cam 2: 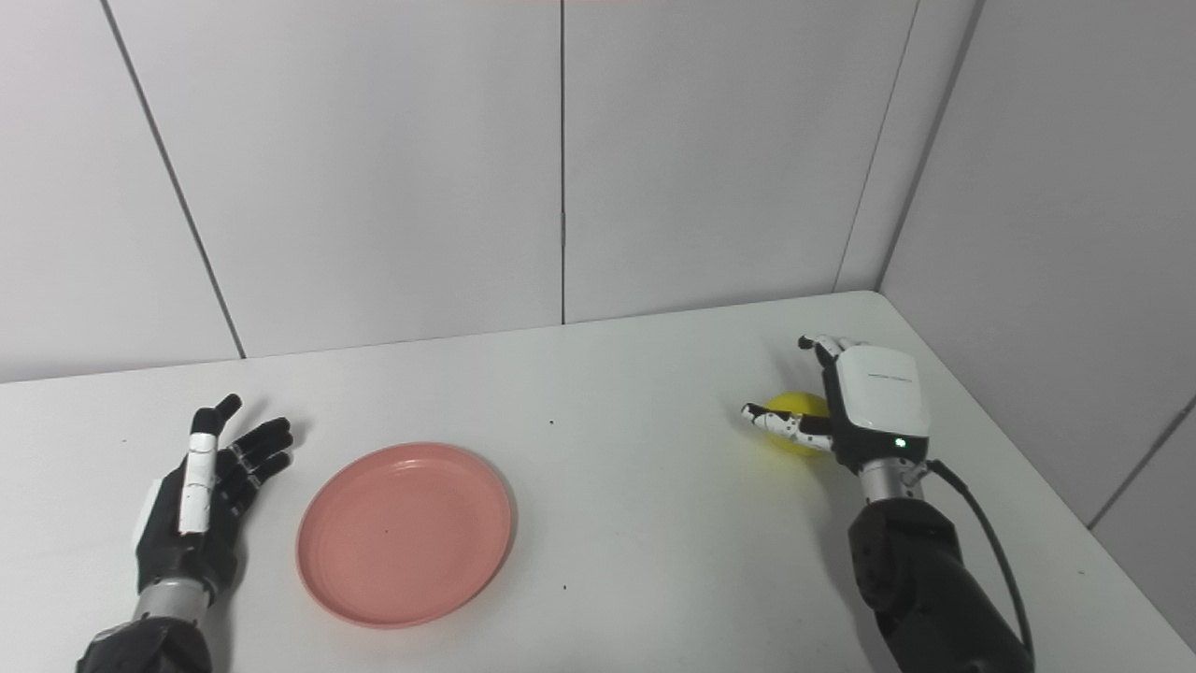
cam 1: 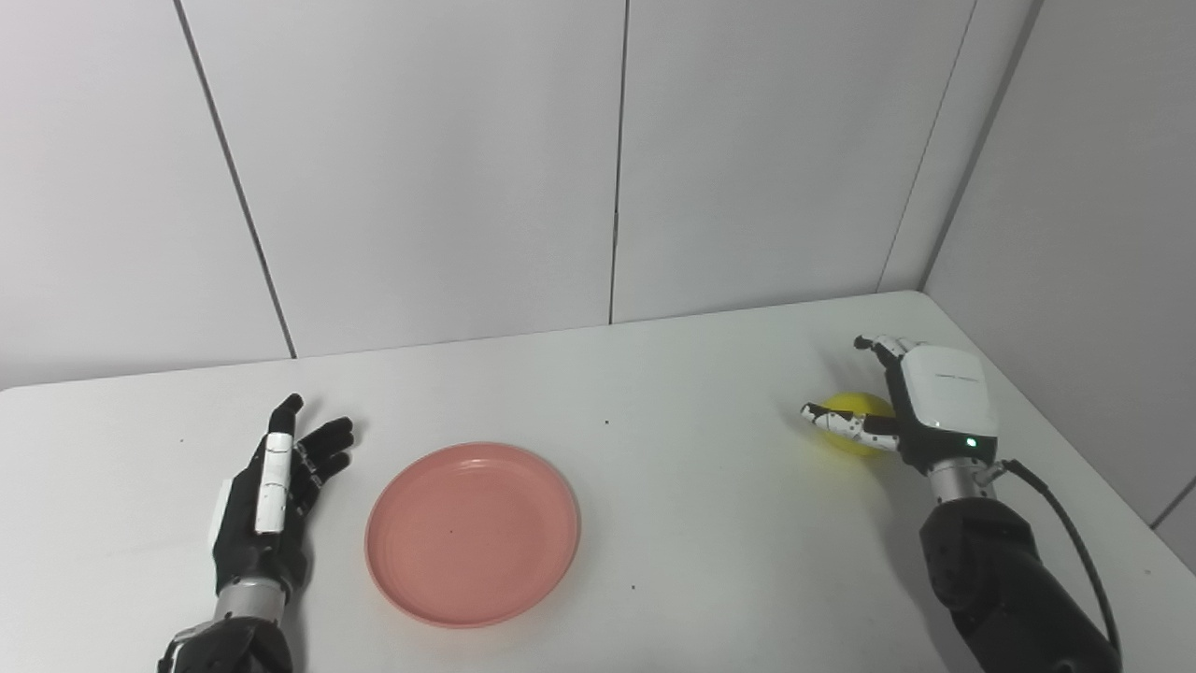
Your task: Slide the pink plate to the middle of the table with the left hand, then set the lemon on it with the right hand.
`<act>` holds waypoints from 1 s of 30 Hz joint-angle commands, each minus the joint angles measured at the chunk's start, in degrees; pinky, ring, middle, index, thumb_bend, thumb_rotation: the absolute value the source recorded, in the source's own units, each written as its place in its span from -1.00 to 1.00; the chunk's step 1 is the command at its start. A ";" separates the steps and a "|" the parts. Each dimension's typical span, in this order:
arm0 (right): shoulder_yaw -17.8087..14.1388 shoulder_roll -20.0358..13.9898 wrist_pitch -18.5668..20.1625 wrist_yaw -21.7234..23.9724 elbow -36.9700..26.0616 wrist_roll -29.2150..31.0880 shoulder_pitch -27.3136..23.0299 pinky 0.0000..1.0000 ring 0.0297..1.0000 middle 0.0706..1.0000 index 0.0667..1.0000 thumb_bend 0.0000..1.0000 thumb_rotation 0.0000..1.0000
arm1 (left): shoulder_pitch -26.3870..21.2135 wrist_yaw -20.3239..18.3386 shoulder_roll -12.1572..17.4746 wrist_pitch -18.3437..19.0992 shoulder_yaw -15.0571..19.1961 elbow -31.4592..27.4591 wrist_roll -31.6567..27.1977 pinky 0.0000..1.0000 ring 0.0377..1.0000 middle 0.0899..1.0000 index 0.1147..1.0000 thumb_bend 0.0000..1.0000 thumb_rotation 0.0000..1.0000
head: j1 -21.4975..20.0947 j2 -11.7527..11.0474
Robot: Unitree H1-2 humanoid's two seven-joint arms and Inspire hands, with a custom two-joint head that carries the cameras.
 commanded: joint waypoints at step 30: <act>2.85 -1.05 2.14 2.84 4.26 1.38 -3.44 0.46 0.47 0.46 0.39 0.52 0.50 | 0.19 -0.15 0.11 2.65 -0.45 0.79 -0.60 0.60 0.46 0.26 0.79 0.82 0.60 | 1.47 0.61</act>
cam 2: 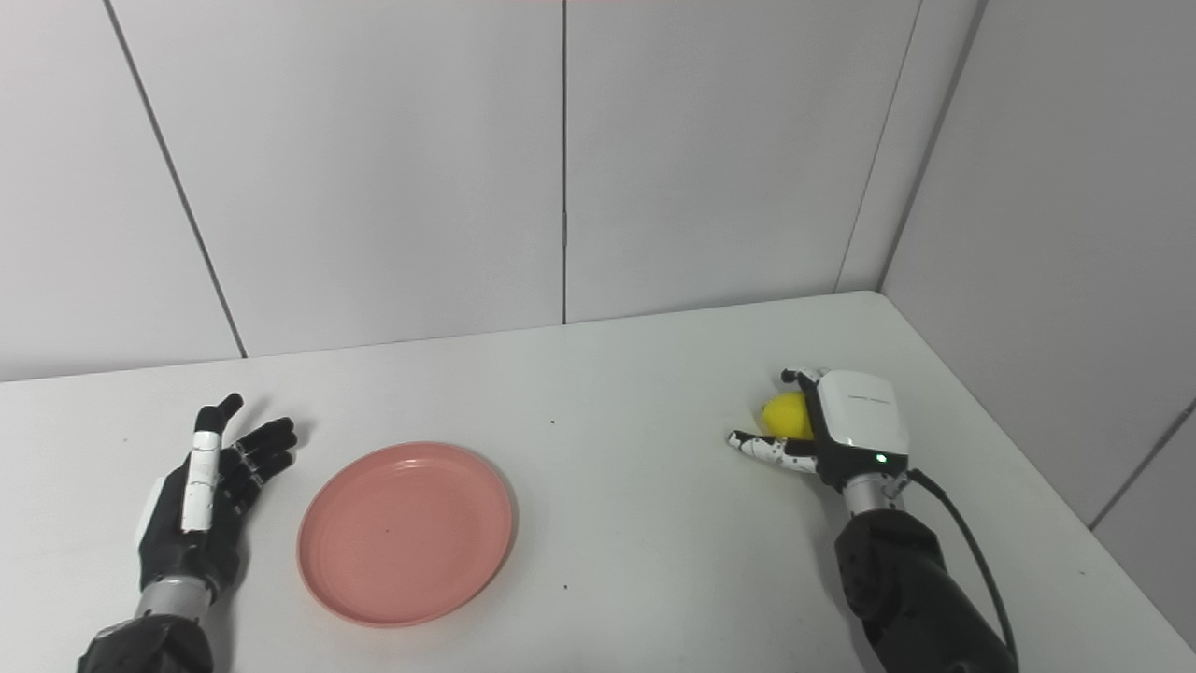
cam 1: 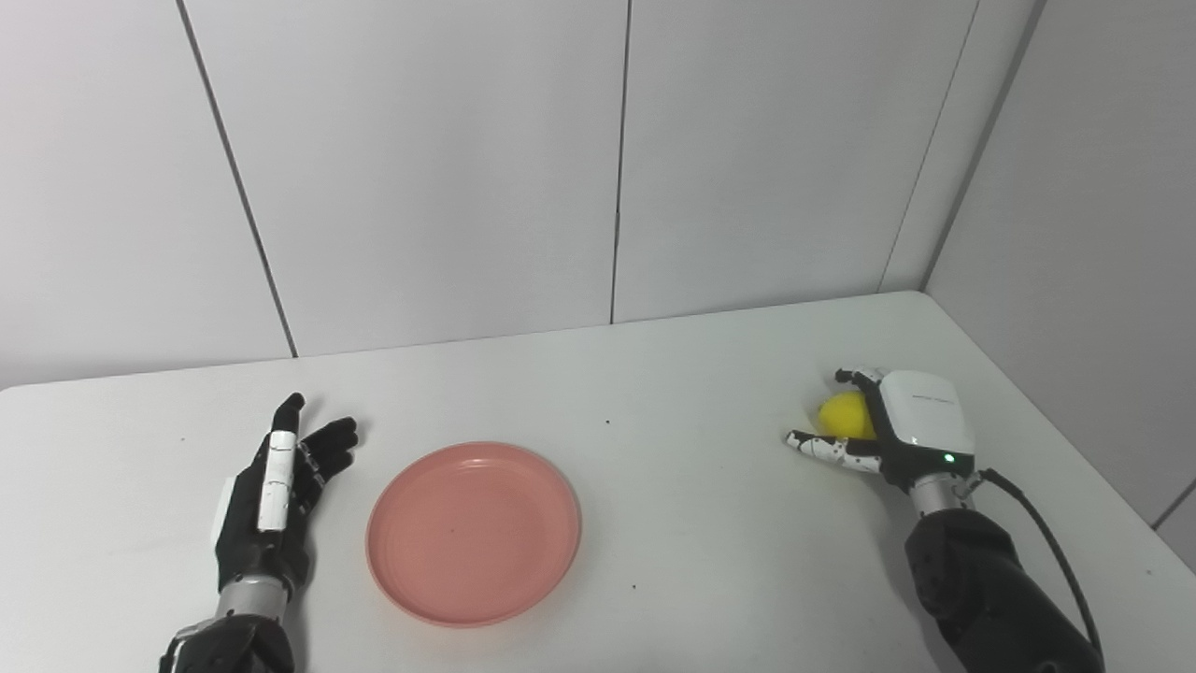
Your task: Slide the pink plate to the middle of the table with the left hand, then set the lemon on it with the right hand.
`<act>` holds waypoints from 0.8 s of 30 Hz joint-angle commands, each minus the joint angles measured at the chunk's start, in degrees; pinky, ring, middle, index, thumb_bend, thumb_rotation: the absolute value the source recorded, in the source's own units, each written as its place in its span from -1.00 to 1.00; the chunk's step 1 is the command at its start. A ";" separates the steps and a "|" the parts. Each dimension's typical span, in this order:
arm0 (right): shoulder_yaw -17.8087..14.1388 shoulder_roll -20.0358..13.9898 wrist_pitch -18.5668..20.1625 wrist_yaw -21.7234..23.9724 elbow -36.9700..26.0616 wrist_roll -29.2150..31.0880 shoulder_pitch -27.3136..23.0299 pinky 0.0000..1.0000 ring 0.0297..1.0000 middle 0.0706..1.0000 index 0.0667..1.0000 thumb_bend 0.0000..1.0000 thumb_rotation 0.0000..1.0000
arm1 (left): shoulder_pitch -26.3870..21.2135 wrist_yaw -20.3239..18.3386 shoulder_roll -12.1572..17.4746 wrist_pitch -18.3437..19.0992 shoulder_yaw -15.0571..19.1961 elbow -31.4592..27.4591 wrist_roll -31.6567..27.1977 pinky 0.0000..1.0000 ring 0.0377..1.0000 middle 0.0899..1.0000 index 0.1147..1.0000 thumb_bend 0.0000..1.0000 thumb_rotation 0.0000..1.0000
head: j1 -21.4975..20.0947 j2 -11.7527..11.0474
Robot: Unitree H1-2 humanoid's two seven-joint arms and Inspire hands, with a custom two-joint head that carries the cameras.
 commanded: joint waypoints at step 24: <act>0.99 -1.42 -0.88 -4.13 5.95 2.09 -3.57 -0.55 -0.46 -0.38 -0.24 0.10 0.08 | 0.82 -0.16 -0.18 2.52 -0.37 0.33 -0.56 0.64 0.46 0.28 0.79 0.80 0.61 | 0.11 0.56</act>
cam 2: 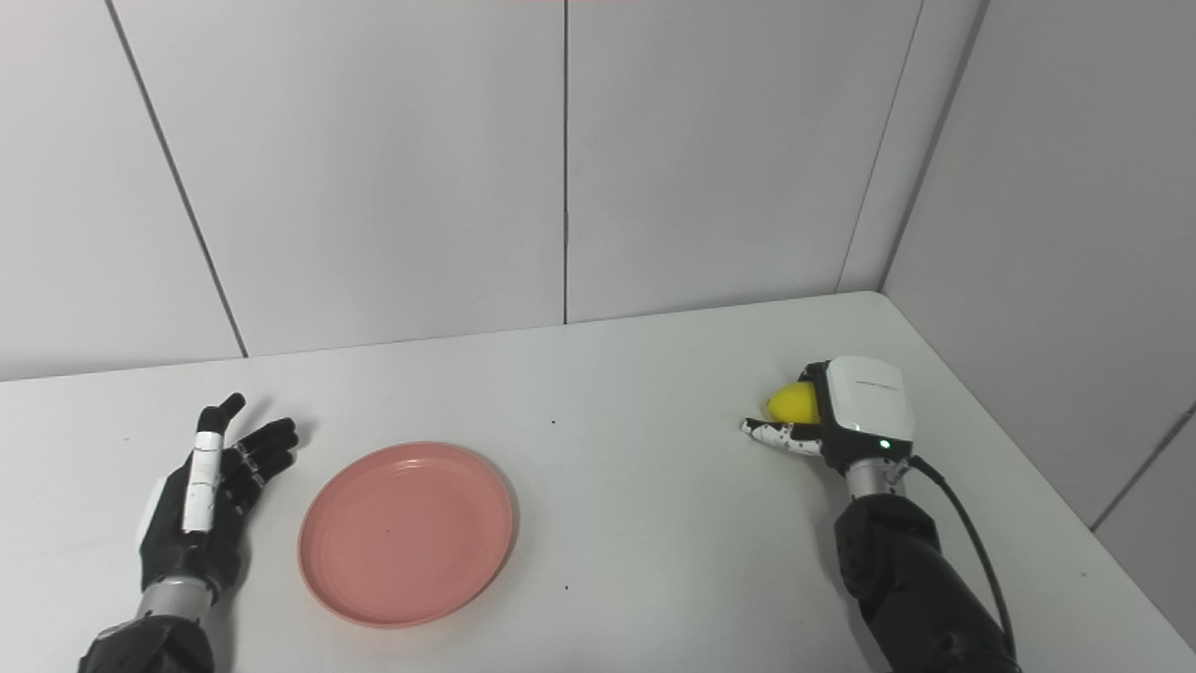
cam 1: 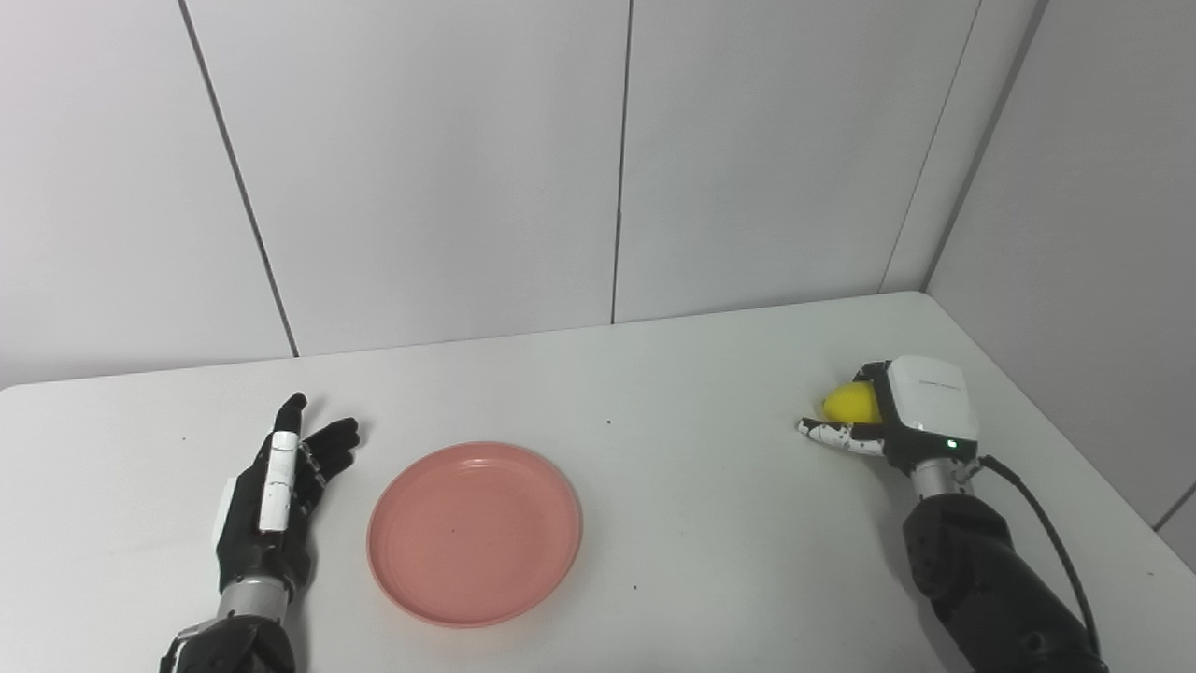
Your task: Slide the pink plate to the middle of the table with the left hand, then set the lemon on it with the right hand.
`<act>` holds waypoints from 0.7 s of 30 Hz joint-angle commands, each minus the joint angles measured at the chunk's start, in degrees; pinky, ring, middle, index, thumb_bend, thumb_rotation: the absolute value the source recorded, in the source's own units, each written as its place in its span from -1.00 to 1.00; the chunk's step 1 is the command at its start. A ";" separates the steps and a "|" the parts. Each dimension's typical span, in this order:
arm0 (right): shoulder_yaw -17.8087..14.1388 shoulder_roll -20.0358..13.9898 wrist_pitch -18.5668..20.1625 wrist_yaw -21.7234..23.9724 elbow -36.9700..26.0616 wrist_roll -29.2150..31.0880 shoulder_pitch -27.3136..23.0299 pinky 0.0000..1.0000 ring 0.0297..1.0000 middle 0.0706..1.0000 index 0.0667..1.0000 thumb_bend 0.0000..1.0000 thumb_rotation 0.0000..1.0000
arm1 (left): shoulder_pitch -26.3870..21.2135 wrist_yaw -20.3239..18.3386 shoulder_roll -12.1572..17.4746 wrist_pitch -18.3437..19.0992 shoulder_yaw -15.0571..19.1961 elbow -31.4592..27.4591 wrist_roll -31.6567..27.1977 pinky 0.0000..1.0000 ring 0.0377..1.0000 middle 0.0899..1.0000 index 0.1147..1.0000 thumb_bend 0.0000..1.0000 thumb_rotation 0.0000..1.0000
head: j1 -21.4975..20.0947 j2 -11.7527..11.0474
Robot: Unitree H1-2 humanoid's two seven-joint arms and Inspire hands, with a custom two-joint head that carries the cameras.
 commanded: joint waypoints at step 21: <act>0.17 -4.08 -3.81 4.23 -8.90 4.23 0.46 -0.62 -0.54 -0.47 -0.33 0.07 0.09 | 1.11 -0.44 -0.84 1.92 -1.80 0.11 -0.04 0.58 0.44 0.30 0.78 0.82 0.65 | 4.14 0.06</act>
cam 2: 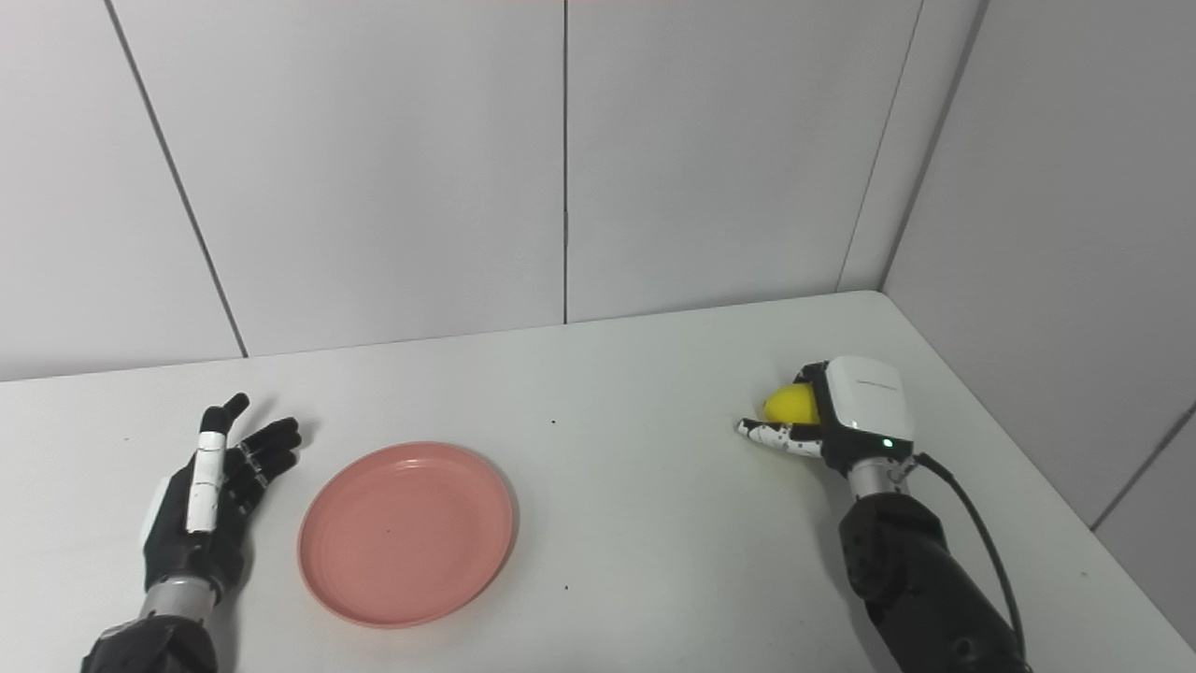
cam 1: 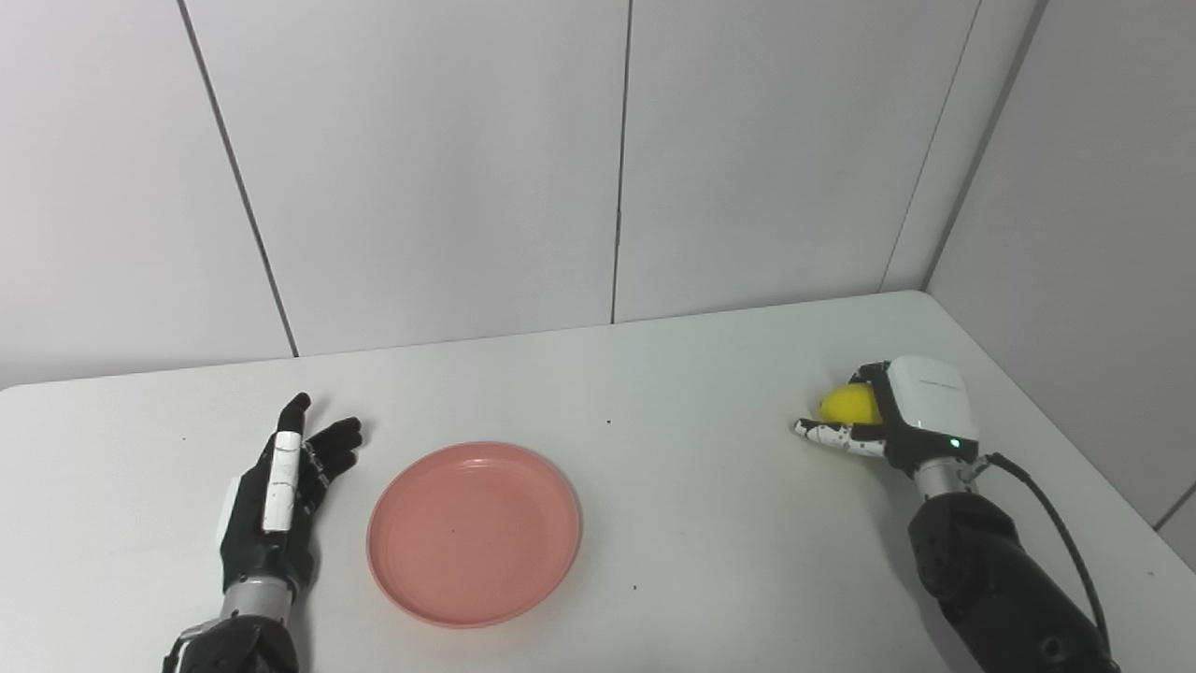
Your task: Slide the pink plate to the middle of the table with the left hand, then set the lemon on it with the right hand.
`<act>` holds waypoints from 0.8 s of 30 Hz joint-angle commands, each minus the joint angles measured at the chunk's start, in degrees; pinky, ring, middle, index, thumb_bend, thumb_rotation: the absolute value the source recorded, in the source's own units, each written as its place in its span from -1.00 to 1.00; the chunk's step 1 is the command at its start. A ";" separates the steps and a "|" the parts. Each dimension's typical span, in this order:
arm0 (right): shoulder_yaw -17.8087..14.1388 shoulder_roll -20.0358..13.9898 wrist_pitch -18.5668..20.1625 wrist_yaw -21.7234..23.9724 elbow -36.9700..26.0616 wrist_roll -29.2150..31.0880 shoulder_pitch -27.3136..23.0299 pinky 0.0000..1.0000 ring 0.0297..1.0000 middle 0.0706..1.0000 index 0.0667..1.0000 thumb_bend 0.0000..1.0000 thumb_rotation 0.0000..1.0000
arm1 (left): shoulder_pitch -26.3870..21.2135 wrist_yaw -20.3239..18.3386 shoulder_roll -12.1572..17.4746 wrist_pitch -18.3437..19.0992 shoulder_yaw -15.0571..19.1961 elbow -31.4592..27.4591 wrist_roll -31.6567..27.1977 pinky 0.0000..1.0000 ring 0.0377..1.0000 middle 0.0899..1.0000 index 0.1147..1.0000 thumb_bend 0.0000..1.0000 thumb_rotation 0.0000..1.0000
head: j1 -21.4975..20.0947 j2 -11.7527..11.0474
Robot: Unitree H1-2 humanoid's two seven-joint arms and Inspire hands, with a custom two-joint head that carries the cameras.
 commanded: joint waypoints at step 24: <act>-1.37 -2.10 -5.20 9.80 -22.43 0.24 -3.37 -0.79 -0.74 -0.68 -0.54 0.08 0.00 | 1.68 2.20 -5.23 -0.05 -1.85 -0.49 1.69 0.77 0.67 0.72 0.81 0.73 0.64 | 9.29 -0.13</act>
